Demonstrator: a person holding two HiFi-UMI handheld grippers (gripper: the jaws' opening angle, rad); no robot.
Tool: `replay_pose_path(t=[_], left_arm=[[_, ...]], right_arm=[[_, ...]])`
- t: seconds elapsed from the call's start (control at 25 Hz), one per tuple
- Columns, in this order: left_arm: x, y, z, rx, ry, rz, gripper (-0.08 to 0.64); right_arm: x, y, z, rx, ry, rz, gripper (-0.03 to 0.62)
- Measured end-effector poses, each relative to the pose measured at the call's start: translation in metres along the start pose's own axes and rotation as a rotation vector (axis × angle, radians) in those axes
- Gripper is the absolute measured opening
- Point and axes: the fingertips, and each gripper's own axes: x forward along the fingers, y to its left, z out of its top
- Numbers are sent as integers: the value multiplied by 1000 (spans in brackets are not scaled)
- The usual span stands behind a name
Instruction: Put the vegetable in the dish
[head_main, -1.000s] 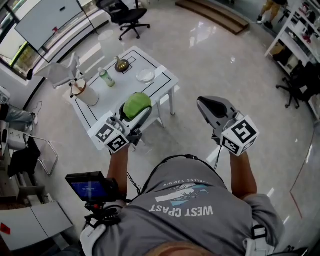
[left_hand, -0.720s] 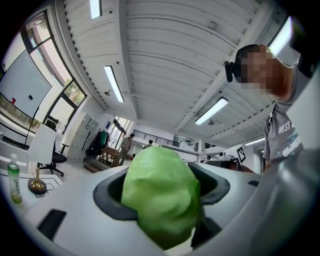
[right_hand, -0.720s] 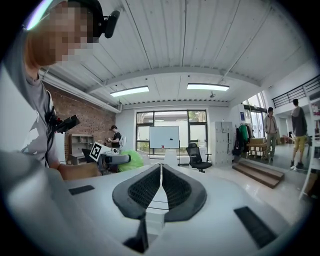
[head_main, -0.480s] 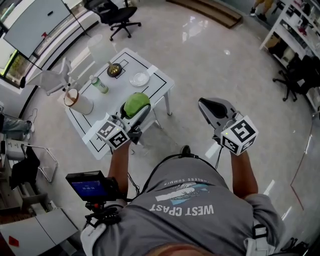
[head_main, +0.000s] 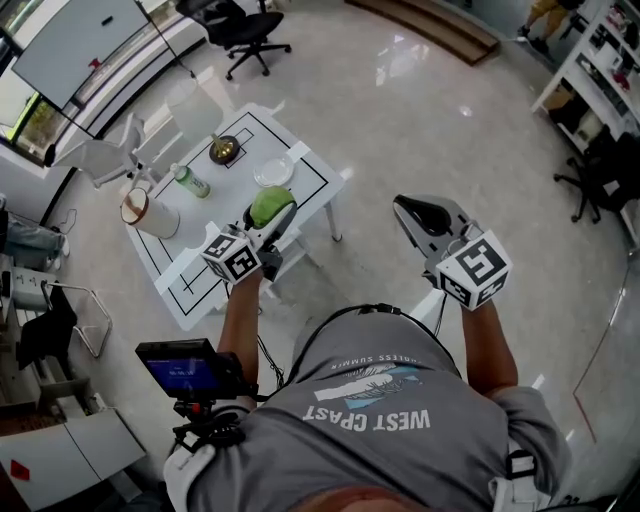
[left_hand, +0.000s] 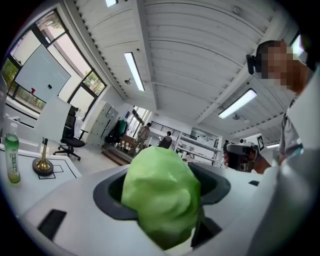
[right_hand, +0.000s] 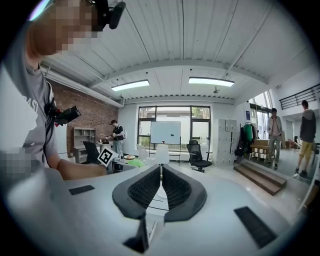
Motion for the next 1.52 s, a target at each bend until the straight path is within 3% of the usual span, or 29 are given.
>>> replay_pose_path(t=[0.4, 0.68, 1.04, 1.52], left_arm=[[41, 82, -56, -89, 120, 85, 318], [65, 161, -89, -147, 216, 135, 318], [94, 247, -134, -232, 333, 185, 318], [121, 335, -193, -343, 541, 148, 318]], right_arm=[[24, -41, -28, 39, 56, -9, 8], [60, -55, -28, 47, 97, -31, 8], [82, -80, -33, 67, 151, -107, 8], [108, -97, -56, 111, 239, -241, 8]])
